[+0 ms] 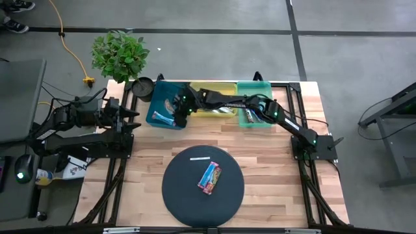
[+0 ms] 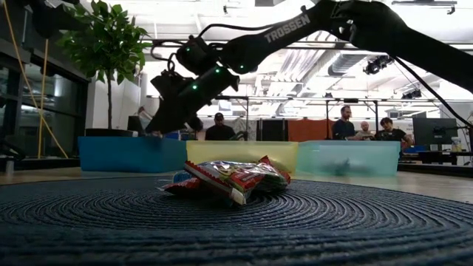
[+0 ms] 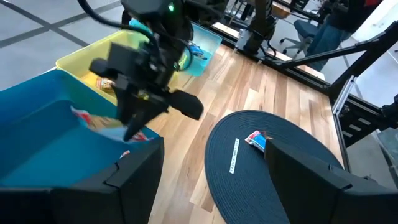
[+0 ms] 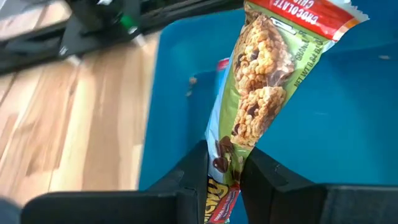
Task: Pick and place Granola Bars by type
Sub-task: Put the red granola bar into the blue bin
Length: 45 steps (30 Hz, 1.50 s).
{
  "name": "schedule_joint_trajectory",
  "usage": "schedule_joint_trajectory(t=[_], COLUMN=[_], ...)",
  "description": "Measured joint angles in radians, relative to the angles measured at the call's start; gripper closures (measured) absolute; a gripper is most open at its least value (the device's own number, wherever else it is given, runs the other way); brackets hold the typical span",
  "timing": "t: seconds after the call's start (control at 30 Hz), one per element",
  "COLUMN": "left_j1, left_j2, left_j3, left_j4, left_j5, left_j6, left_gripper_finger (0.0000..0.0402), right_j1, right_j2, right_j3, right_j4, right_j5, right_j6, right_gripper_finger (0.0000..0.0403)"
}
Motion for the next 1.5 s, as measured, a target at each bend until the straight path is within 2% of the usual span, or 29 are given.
schedule_joint_trajectory(t=[0.37, 0.73, 0.93, 1.1, 1.3, 1.5], left_j1=[0.0, 0.0, 0.0, 0.0, 0.0, 0.0], left_j2=[0.0, 0.0, 0.0, 0.0, 0.0, 0.0], left_j3=[0.0, 0.0, 0.0, 0.0, 0.0, 0.0], left_j4=[-0.001, -0.002, -0.004, -0.009, -0.023, -0.04], left_j5=[0.0, 0.0, 0.0, 0.001, 0.001, 0.001], left_j6=[0.0, 0.0, 0.0, 0.0, 0.0, 0.0], left_gripper_finger=[0.0129, 0.0129, 0.0129, 0.0129, 0.0129, 0.0129], right_j1=[0.027, 0.016, 0.015, 0.016, 0.014, 0.014], right_j2=[0.003, 0.003, 0.003, 0.003, 0.002, -0.081], right_j3=[0.0, 0.0, 0.003, 0.067, 0.194, 0.166], right_j4=[-0.008, -0.006, 0.039, 0.043, -0.093, -0.214], right_j5=[0.023, 0.067, 0.114, 0.155, 0.163, 0.193], right_j6=[-0.149, -0.123, -0.123, -0.124, -0.146, -0.164], right_gripper_finger=[0.0338, 0.0264, 0.0252, 0.0251, 0.0251, 0.0251])
